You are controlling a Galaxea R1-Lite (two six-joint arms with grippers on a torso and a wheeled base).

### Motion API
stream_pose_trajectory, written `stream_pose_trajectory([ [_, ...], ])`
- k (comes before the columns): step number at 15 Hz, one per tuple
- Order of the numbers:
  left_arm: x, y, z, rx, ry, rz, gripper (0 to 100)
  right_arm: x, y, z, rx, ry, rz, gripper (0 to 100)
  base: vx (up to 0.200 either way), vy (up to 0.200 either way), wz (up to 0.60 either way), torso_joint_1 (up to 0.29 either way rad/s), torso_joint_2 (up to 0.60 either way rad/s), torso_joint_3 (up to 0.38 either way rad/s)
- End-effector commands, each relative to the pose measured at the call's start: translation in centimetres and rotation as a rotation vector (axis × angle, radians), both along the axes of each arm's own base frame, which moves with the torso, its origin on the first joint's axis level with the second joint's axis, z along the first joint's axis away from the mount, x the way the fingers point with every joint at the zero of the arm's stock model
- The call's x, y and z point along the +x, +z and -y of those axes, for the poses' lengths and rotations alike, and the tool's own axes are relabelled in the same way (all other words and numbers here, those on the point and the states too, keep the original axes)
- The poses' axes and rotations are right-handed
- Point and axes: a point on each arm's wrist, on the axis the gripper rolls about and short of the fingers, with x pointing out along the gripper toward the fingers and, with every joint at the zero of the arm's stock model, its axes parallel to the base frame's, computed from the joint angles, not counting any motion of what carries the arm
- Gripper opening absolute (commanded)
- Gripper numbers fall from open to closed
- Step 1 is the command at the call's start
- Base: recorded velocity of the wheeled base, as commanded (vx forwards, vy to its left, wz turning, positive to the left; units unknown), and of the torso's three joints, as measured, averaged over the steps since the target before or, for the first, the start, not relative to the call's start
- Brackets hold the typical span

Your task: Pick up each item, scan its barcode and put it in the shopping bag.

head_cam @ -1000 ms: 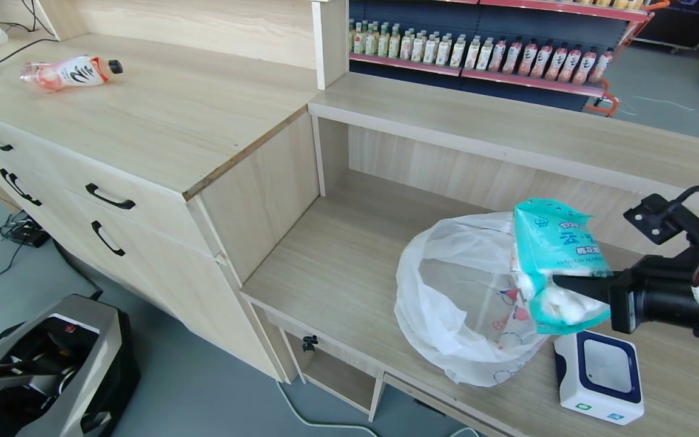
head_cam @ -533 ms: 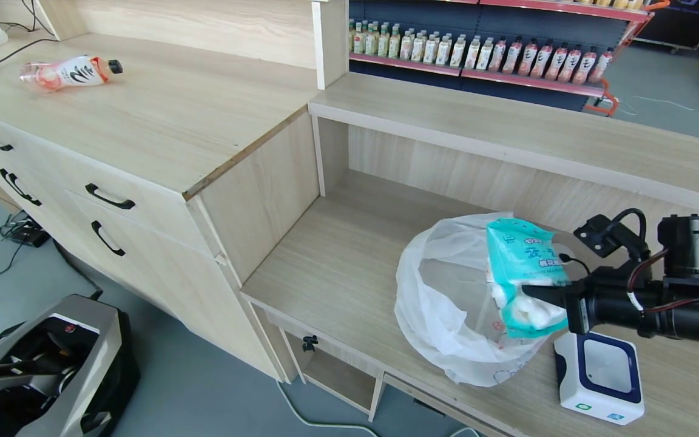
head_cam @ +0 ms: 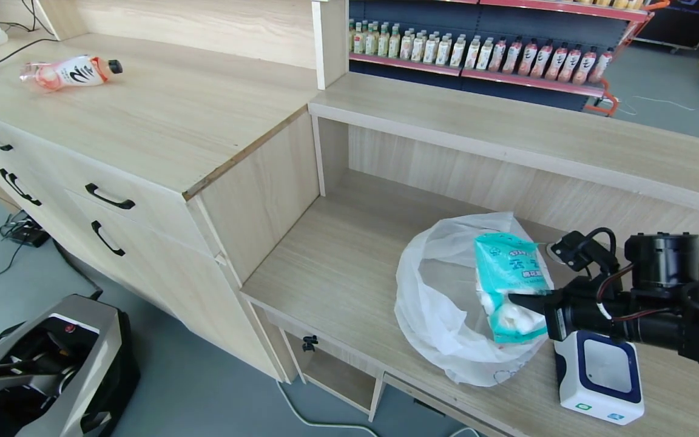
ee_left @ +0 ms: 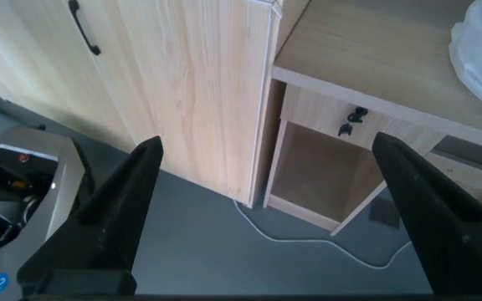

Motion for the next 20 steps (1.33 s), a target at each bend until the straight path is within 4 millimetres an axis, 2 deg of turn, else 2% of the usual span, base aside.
stream_pose_trajectory([
  [1,0.0,0.0,0.0,0.0,-0.001,-0.001,100,0.8,-1.0,-0.3,0.0,0.008,-0.01,0,0.0,0.0,0.0,0.0,0.0,0.0],
  [10,0.0,0.0,0.0,0.0,0.001,0.001,100,1.9,-1.6,-2.0,0.041,0.123,0.082,0,0.0,0.0,0.0,0.0,0.0,0.0],
  [11,0.0,0.0,0.0,0.0,0.001,-0.001,100,2.0,-1.6,-2.0,0.041,0.126,0.086,100,0.0,0.0,0.0,0.0,0.0,0.0],
  [16,0.0,0.0,0.0,0.0,-0.001,-0.001,100,3.2,-0.4,-2.4,0.051,0.132,0.156,100,0.0,0.0,0.0,0.0,0.0,0.0],
  [18,0.0,0.0,0.0,0.0,0.001,-0.001,100,2.4,2.8,-2.6,0.047,0.145,0.223,100,0.0,0.0,0.0,0.0,0.0,0.0],
  [19,0.0,0.0,0.0,0.0,-0.001,-0.001,100,0.8,5.7,-2.3,0.021,0.143,0.263,100,0.0,0.0,0.0,0.0,0.0,0.0],
  [20,0.0,0.0,0.0,0.0,0.001,-0.001,100,-2.1,8.8,-1.3,-0.015,0.124,0.285,100,0.0,0.0,0.0,0.0,0.0,0.0],
])
